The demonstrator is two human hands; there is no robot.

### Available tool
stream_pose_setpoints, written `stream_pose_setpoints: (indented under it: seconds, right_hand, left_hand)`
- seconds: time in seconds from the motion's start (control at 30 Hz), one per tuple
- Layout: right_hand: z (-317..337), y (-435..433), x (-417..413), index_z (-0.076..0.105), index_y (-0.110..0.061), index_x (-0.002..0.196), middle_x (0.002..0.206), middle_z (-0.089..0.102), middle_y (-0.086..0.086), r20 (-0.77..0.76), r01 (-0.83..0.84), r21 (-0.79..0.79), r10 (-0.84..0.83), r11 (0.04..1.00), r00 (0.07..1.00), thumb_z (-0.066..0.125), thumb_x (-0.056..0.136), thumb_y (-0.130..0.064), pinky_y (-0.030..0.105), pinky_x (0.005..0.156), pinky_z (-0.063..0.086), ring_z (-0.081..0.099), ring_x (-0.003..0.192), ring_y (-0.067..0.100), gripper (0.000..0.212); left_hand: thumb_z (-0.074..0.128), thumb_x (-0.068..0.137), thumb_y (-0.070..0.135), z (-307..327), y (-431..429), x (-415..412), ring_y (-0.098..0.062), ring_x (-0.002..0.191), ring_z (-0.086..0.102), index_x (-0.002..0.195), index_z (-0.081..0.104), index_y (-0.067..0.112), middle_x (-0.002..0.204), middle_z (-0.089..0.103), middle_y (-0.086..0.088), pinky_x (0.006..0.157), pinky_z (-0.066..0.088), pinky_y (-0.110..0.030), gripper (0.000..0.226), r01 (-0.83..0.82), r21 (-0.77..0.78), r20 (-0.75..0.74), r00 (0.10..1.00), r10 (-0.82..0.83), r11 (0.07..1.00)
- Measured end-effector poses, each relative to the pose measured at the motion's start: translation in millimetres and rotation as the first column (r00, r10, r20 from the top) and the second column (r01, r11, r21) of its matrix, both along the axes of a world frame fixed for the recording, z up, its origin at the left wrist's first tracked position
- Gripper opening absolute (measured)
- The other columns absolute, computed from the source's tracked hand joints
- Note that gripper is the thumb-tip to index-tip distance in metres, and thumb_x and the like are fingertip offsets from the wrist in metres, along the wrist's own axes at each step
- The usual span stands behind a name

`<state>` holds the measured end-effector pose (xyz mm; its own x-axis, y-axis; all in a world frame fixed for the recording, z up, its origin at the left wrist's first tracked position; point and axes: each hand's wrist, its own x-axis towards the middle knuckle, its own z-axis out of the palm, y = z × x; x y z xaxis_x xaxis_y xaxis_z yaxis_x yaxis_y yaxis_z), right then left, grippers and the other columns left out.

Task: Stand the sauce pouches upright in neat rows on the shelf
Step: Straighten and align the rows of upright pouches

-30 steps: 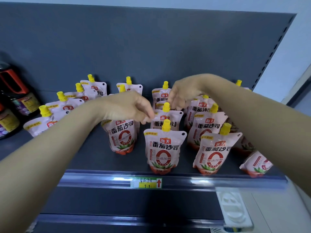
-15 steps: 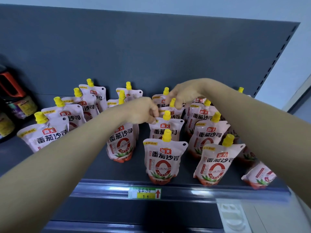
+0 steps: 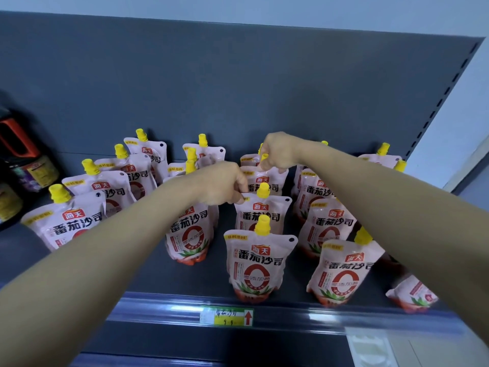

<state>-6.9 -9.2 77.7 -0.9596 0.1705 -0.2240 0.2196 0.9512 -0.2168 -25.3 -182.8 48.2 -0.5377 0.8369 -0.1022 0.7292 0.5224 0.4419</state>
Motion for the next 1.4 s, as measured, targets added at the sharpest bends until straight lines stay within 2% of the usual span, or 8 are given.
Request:
stream_pose_setpoints:
  seconds: [0.33,0.5,0.63,0.8,0.93,1.1,1.23,1.4]
  right_hand:
    - [-0.6,2.8,-4.5,0.069,-0.001,0.103,0.122,0.061,0.017,0.018,-0.02,-0.075,0.022,0.997,1.0,0.068,0.086,-0.025,0.026,0.059,0.049,0.07,0.079,0.037,0.029]
    - [-0.1,5.0,-4.7,0.068,0.001,0.103,0.117,0.061,0.015,0.028,-0.02,-0.116,0.023,0.993,0.999,0.068,0.086,-0.03,0.038,0.079,0.057,0.07,0.09,0.038,0.035]
    - [-0.1,3.8,-3.9,0.066,-0.006,0.089,0.076,0.051,0.002,0.019,-0.014,-0.117,0.017,0.993,1.0,0.068,0.086,-0.028,0.027,0.062,0.053,0.068,0.08,0.034,0.023]
    - [-3.6,9.0,-6.0,0.069,-0.001,0.096,0.085,0.054,0.006,0.022,-0.03,-0.172,0.034,0.985,0.999,0.072,0.082,-0.03,0.035,0.076,0.06,0.062,0.077,0.029,0.033]
    - [12.1,13.9,-0.6,0.069,-0.007,0.099,0.079,0.066,0.005,0.026,-0.02,-0.279,0.029,0.96,0.999,0.07,0.084,-0.036,0.022,0.064,0.056,0.065,0.072,0.017,0.033]
    - [32.5,31.4,-2.2,0.068,-0.004,0.1,0.085,0.07,0.009,-0.176,0.048,-0.277,-0.099,0.96,0.979,0.065,0.089,-0.028,0.023,0.068,0.056,0.068,0.079,0.021,0.027]
    - [25.1,37.8,-12.2,0.065,-0.002,0.114,0.111,0.069,0.016,-0.177,0.075,-0.067,-0.086,0.995,0.98,0.067,0.087,-0.02,0.035,0.089,0.054,0.067,0.099,0.03,0.033]
    - [3.8,31.6,-28.9,0.064,-0.007,0.119,0.105,0.066,0.009,-0.054,-0.009,-0.2,-0.002,0.98,0.999,0.065,0.089,-0.023,0.028,0.073,0.055,0.06,0.092,0.024,0.033]
  left_hand:
    - [0.063,0.084,0.002,-0.7,3.7,-5.8,-0.017,0.07,0.063,0.089,0.068,0.003,0.073,0.065,-0.004,0.067,0.049,-0.025,0.008,0.024,-0.029,0.005,1.0,-0.024,0.999]
    - [0.062,0.085,0.003,-1.7,3.2,-8.4,-0.016,0.07,0.063,0.077,0.066,0.012,0.07,0.063,0.001,0.068,0.049,-0.025,0.013,0.021,-0.034,0.007,1.0,-0.021,0.999]
    - [0.062,0.085,0.004,-0.8,4.5,-7.6,-0.018,0.073,0.065,0.09,0.068,0.006,0.075,0.066,-0.004,0.064,0.047,-0.021,0.008,0.007,-0.033,-0.004,1.0,-0.007,0.999]
    - [0.063,0.086,0.01,0.6,3.4,-6.0,-0.018,0.074,0.062,0.094,0.07,0.005,0.091,0.071,-0.018,0.067,0.046,-0.024,0.012,0.005,-0.031,0.025,1.0,-0.004,1.0]
    - [0.063,0.086,0.033,13.9,-2.6,-6.7,-0.022,0.082,0.065,0.092,0.072,0.011,0.089,0.071,-0.011,0.078,0.05,-0.032,0.025,0.006,0.032,0.063,0.998,-0.008,0.999]
    - [0.062,0.088,0.014,27.7,4.4,-20.2,-0.015,0.083,0.061,0.099,0.069,0.009,0.088,0.067,-0.002,0.064,0.043,-0.012,0.014,-0.088,0.181,-0.025,0.995,0.094,0.98]
    - [0.067,0.083,0.013,17.6,22.3,-32.0,-0.018,0.091,0.061,0.105,0.066,0.011,0.09,0.061,0.002,0.073,0.045,-0.023,0.022,-0.09,0.089,-0.036,0.995,0.093,0.992]
    - [0.065,0.084,0.012,9.4,39.6,-43.8,-0.017,0.081,0.053,0.1,0.069,0.011,0.079,0.058,0.006,0.07,0.039,-0.024,0.017,-0.059,-0.037,-0.045,0.997,0.057,0.998]
